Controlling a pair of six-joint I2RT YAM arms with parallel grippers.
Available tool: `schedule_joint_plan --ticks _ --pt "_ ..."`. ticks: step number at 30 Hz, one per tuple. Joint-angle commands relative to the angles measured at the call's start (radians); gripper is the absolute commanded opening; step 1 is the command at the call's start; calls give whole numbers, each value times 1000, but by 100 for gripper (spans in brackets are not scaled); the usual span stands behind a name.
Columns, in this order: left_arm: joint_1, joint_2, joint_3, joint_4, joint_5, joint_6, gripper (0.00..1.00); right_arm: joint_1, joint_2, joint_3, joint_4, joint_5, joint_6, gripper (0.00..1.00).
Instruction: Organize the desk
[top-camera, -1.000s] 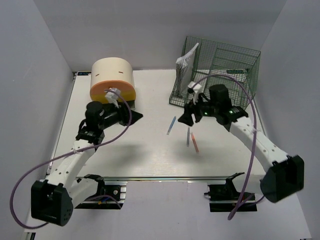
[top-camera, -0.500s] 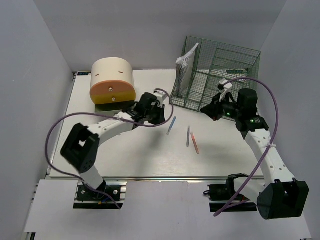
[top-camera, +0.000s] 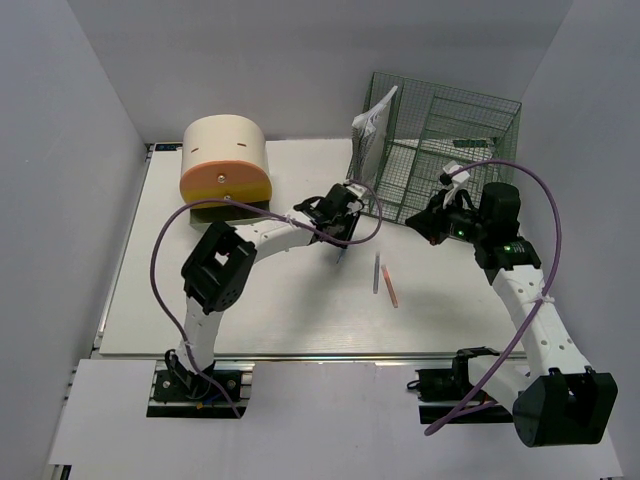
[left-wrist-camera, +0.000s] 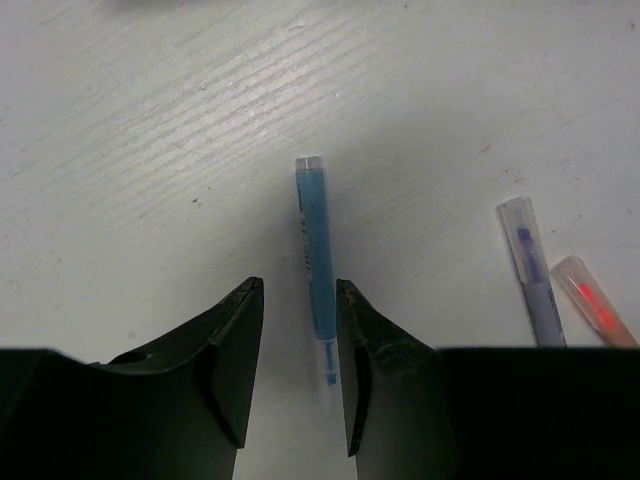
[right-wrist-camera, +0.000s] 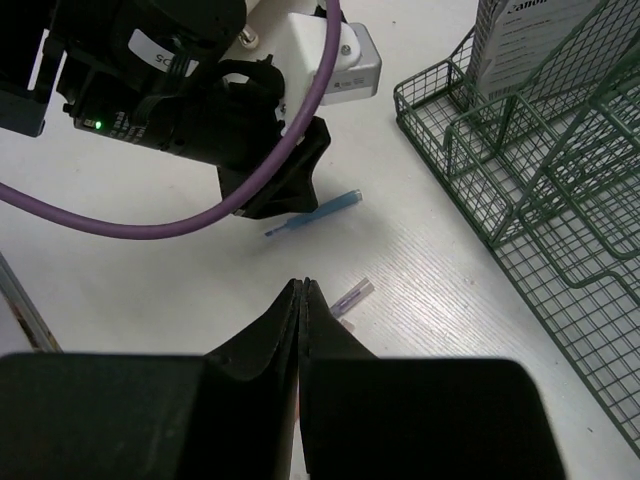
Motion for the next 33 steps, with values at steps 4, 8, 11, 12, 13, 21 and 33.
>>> schedule_joint_plan --ticks 4,8,11,12,13,21,33 --pt "-22 44 107 -56 -41 24 46 -7 -17 4 33 -4 -25 0" --pt "-22 64 112 -53 -41 23 46 -10 -17 4 31 -2 -27 0" --pt "-31 79 118 -58 -39 26 45 -13 -17 4 31 -2 -27 0" --pt "-31 87 119 -61 -42 26 44 -16 -19 4 33 -1 -28 0" --pt "-31 92 124 -65 -45 27 43 -15 -15 5 30 -2 -28 0" --pt "-50 119 133 -98 -93 40 33 -28 -15 5 28 -10 -25 0" --pt "-37 -34 -11 -92 -127 133 0 -51 -20 5 27 -28 -27 0"
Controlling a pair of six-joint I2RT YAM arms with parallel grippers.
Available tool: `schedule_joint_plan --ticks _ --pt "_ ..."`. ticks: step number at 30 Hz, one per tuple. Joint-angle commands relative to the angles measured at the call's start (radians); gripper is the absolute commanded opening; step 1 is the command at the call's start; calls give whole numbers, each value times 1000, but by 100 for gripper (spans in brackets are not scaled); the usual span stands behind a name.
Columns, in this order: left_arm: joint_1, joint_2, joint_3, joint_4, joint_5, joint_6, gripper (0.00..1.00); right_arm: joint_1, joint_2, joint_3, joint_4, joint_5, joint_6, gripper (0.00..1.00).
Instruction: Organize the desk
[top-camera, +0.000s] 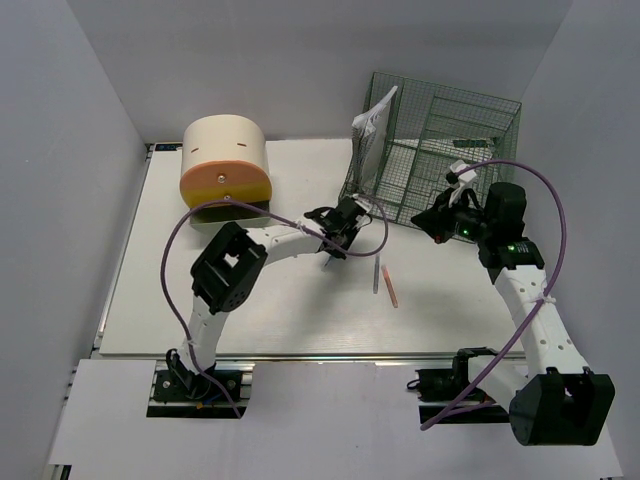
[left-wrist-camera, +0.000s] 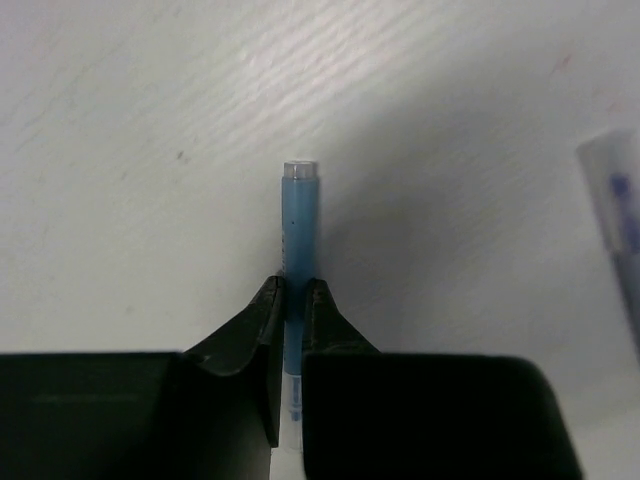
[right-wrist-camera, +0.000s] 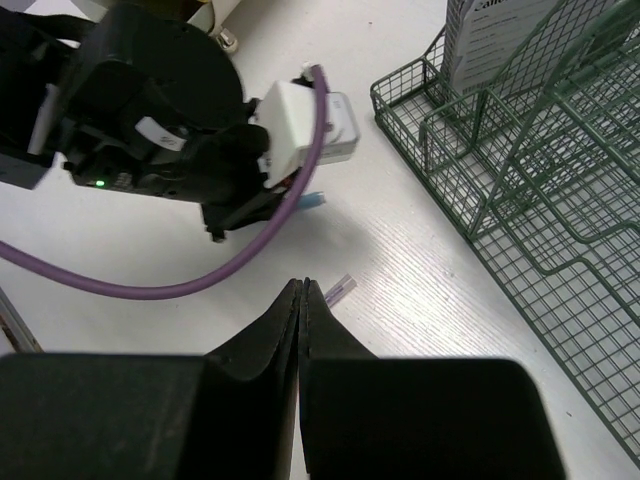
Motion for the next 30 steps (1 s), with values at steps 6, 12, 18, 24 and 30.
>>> schedule_joint_plan --ticks 6,12,18,24,30 --pt "16 -345 -153 -30 32 331 0 -15 -23 4 27 -38 -12 0" --pt "34 -516 -236 -74 -24 564 0 -20 -25 4 27 -42 -10 0" --pt "105 -622 -233 -160 -27 712 0 -20 -20 4 27 -51 -10 0" --pt "225 -657 -282 -148 12 922 0 -23 -25 4 27 -53 -10 0" --pt "326 -755 -420 18 141 1118 0 -29 -23 2 27 -62 -10 0"
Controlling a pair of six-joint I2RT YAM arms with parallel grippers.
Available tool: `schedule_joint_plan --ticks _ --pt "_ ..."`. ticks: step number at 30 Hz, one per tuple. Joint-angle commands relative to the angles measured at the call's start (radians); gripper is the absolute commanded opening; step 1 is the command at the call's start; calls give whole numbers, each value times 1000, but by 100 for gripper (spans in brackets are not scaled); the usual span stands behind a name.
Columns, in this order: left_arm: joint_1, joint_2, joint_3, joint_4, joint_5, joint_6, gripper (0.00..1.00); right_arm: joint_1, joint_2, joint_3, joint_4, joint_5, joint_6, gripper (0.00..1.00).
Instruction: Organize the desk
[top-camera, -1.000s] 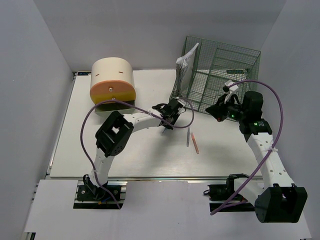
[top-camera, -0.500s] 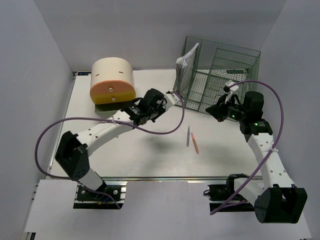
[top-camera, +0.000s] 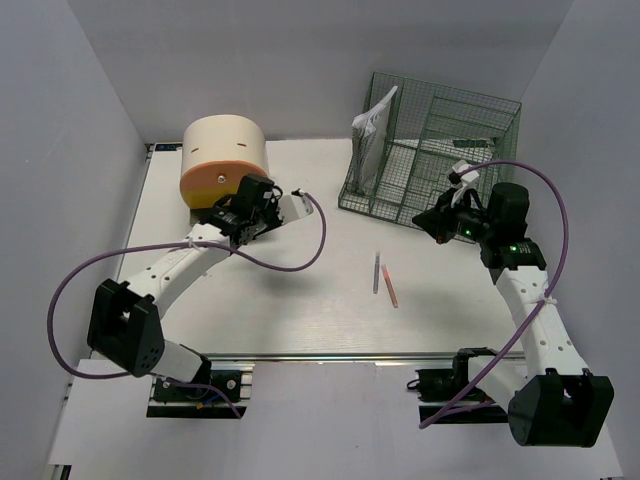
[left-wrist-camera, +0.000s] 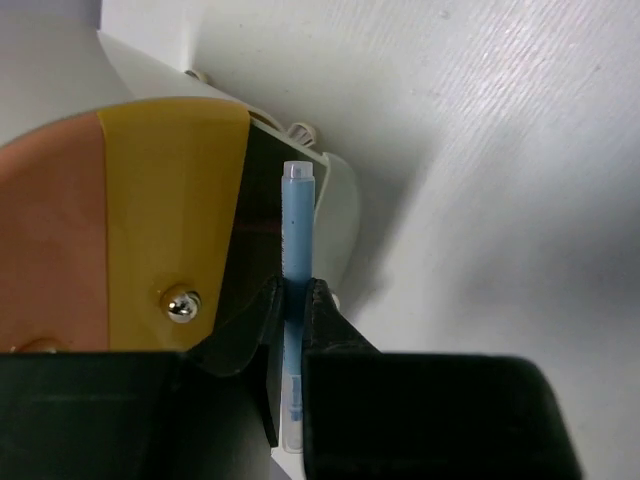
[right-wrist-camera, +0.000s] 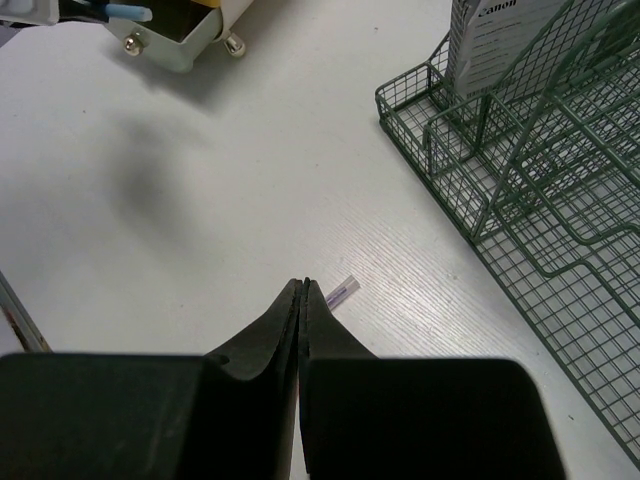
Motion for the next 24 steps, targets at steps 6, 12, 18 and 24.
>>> schedule_joint_plan --ticks 6,12,18,24 --pt "117 -40 -55 165 163 225 0 -11 -19 2 27 -30 -12 0" --pt "172 17 -43 219 244 247 0 -14 -16 1 26 -32 -10 0" --pt "195 80 18 170 281 273 0 -17 -12 1 27 -33 -15 0" --pt "205 91 0 211 253 265 22 -15 -9 -1 27 -38 -16 0"
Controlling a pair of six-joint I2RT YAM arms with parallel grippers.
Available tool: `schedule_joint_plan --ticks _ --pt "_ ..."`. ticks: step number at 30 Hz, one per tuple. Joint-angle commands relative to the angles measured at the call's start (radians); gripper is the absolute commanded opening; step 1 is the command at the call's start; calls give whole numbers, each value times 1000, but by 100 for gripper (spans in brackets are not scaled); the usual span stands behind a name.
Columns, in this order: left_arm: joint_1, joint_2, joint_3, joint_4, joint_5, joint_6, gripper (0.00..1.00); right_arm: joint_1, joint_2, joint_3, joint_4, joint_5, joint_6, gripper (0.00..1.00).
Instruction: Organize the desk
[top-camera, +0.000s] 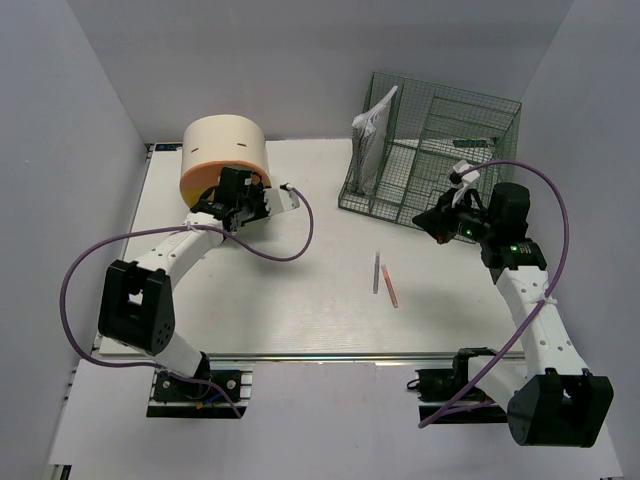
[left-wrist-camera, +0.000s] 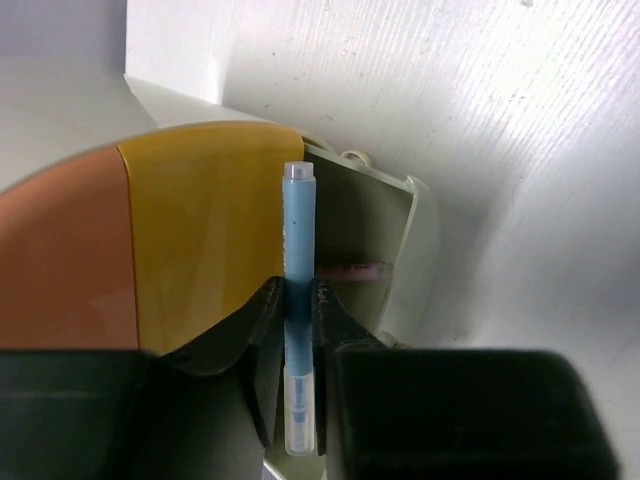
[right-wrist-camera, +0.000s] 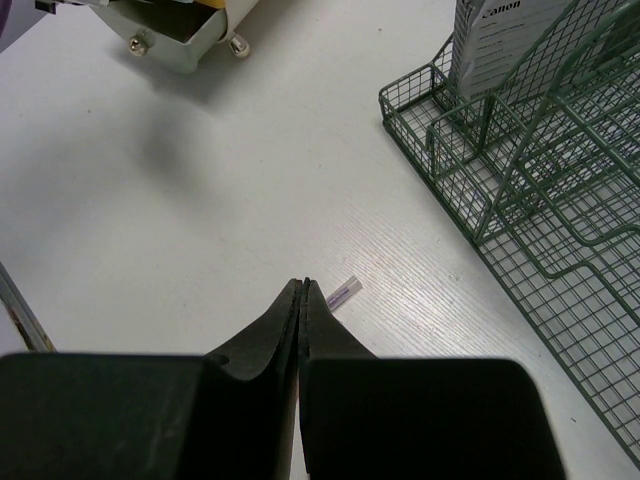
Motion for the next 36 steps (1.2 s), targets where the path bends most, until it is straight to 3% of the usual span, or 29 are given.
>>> schedule_joint_plan --ticks 1,2,4,14,17,18,19,20,23,24,27,32,34,35,36 --pt "7 -12 23 33 13 5 28 -5 -8 -1 27 -24 -17 0" --pt "7 -10 23 33 10 4 40 -7 -6 1 26 -26 -16 0" --pt "7 -9 26 39 1 -5 49 -5 -6 -1 24 -27 -16 0" --pt "7 -49 69 41 -11 -34 50 -7 1 -5 7 -61 -62 0" --pt "-14 -101 92 35 -4 -167 47 -8 23 1 -51 -177 -170 14" --pt "-15 -128 98 33 12 -212 42 -7 30 10 -77 -206 -242 25" --pt "-15 -142 104 29 51 -272 40 -7 40 12 -120 -229 -264 29" --pt "-15 -157 107 33 73 -403 38 -4 56 16 -132 -245 -276 32" --pt "-15 -234 75 70 128 -635 9 27 72 29 -145 -156 -284 38" --pt "-4 -268 37 76 165 -785 0 38 73 32 -143 -129 -284 39" --pt "5 -317 -44 119 231 -1032 0 110 107 62 -175 -20 -275 40" --pt "5 -443 -258 208 288 -1209 0 287 234 90 -316 250 -322 40" --pt "5 -484 -319 225 251 -1234 17 320 253 69 -301 385 -312 42" --pt "5 -527 -342 242 222 -1269 46 358 273 53 -295 422 -297 43" --pt "5 -550 -362 253 182 -1280 56 366 285 50 -284 459 -284 44"
